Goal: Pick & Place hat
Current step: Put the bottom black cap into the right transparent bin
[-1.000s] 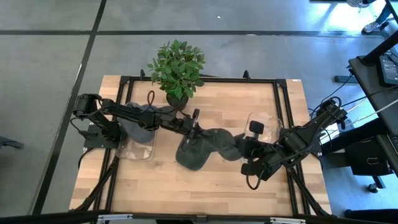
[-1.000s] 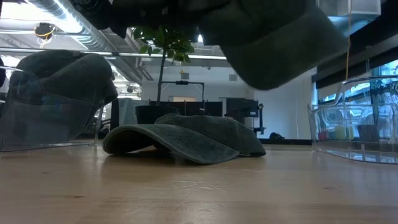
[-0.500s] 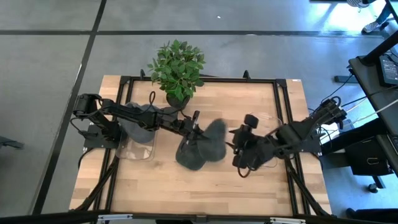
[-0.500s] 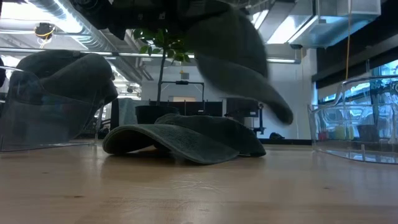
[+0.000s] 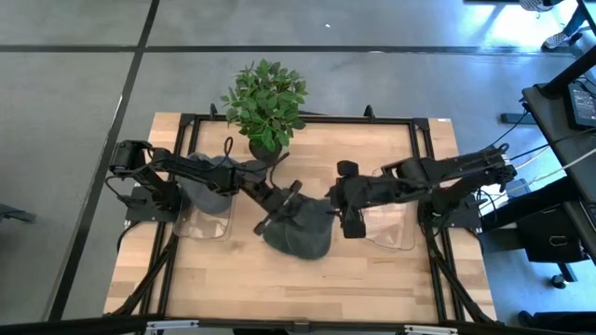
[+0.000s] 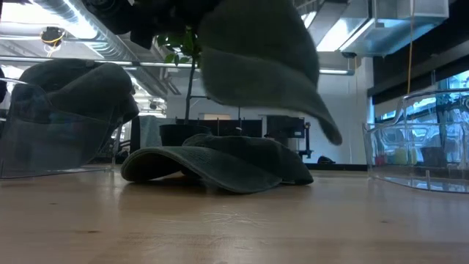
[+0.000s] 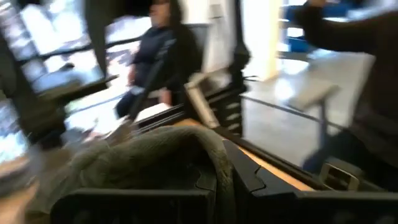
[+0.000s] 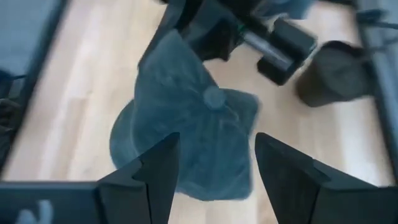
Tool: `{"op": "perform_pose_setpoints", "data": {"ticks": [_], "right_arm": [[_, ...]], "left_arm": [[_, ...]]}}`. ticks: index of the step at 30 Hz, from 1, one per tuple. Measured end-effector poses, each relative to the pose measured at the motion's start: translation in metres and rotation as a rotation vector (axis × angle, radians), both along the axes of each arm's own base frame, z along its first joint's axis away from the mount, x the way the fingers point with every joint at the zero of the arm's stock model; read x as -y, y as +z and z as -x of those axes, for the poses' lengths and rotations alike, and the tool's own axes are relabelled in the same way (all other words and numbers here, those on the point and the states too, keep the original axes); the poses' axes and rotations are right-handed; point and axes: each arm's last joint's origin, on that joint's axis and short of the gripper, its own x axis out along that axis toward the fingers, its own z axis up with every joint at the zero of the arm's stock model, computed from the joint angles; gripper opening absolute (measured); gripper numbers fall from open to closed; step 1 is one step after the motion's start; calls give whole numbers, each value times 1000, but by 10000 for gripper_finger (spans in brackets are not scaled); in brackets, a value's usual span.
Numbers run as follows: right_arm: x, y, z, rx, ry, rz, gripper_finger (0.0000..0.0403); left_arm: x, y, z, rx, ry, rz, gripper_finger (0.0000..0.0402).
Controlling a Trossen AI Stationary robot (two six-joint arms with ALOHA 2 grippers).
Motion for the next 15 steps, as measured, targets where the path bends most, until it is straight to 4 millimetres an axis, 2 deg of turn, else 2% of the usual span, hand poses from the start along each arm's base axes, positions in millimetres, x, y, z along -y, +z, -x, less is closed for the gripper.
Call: {"op": "perform_pose_setpoints", "data": {"ticks": [3,7,11,15], "right_arm": [[10,0,-3,-11,14,-38,209],[20,1,-7,9,33,-75,209],[21,1,-13,28,84,-136,209],[19,-10,-26,10,98,-117,209]], "left_arm": [[2,0,1,65,-75,-77,4],[1,0,1,117,-82,-144,4],[0,0,1,163,-82,-205,4],[0,0,1,188,-85,-237,4]]}}
